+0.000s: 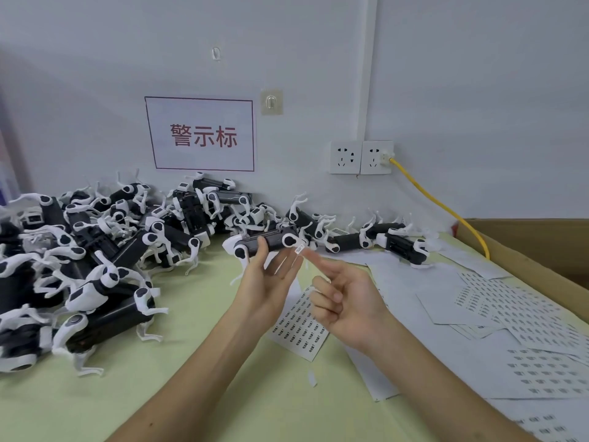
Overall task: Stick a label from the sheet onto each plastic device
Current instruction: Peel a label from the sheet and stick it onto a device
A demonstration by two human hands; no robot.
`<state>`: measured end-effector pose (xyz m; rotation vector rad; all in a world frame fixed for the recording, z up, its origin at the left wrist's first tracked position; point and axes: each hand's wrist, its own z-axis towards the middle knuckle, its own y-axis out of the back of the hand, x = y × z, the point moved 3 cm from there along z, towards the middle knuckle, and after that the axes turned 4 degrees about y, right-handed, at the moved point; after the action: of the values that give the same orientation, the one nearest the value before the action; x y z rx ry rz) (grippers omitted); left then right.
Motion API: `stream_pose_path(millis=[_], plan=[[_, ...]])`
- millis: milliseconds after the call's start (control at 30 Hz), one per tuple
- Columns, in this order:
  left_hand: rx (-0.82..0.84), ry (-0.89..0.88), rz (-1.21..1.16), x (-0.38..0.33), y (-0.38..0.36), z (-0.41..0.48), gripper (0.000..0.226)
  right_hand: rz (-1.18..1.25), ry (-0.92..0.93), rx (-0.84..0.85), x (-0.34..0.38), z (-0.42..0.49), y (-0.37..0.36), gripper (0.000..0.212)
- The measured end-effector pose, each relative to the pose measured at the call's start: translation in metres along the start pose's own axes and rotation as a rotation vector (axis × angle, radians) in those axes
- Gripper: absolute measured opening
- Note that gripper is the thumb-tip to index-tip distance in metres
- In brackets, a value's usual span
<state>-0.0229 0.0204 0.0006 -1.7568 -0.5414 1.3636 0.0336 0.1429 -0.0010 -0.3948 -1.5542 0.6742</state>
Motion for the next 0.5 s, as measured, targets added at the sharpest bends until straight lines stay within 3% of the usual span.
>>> stream_pose_path(millis=[167, 500], plan=[[0.050, 0.043, 0.115, 0.008, -0.004, -0.006, 0.065, 0.033, -0.020, 0.077, -0.012, -0.002, -0.009, 0.046], [0.213, 0.174, 0.211, 0.020, -0.009, -0.010, 0.051, 0.118, 0.013, 0.085, -0.013, -0.002, -0.011, 0.040]])
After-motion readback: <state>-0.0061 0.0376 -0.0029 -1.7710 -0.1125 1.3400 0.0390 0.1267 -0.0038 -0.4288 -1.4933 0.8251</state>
